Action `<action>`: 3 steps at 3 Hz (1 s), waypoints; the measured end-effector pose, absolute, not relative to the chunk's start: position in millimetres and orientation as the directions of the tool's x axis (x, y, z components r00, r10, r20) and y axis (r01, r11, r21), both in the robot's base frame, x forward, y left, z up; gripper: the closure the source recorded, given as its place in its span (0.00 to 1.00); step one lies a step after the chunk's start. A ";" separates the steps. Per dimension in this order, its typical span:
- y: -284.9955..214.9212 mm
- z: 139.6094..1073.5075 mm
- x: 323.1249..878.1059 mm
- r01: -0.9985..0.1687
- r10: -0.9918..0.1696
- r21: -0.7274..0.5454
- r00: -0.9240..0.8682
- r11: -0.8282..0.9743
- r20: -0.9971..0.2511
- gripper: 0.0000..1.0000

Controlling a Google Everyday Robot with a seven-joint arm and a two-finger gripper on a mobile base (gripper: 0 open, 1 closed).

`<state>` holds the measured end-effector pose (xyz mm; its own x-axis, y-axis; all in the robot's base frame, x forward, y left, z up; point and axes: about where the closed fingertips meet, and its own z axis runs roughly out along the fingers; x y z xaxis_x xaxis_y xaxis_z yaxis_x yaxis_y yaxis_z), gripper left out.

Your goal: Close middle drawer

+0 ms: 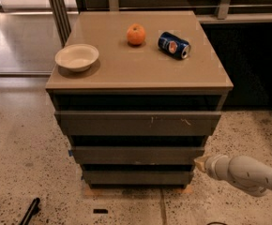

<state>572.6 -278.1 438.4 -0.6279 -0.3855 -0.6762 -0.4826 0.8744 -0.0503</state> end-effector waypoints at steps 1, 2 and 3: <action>-282.4 438.6 568.9 -0.471 -0.374 -0.048 -0.631 0.881 -0.680 0.82; -282.3 438.6 568.9 -0.471 -0.374 -0.048 -0.631 0.881 -0.680 0.58; -282.3 438.6 568.9 -0.471 -0.374 -0.048 -0.631 0.881 -0.680 0.35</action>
Offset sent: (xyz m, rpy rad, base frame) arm -0.0038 -0.0044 0.0002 0.0046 -0.0033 -0.0128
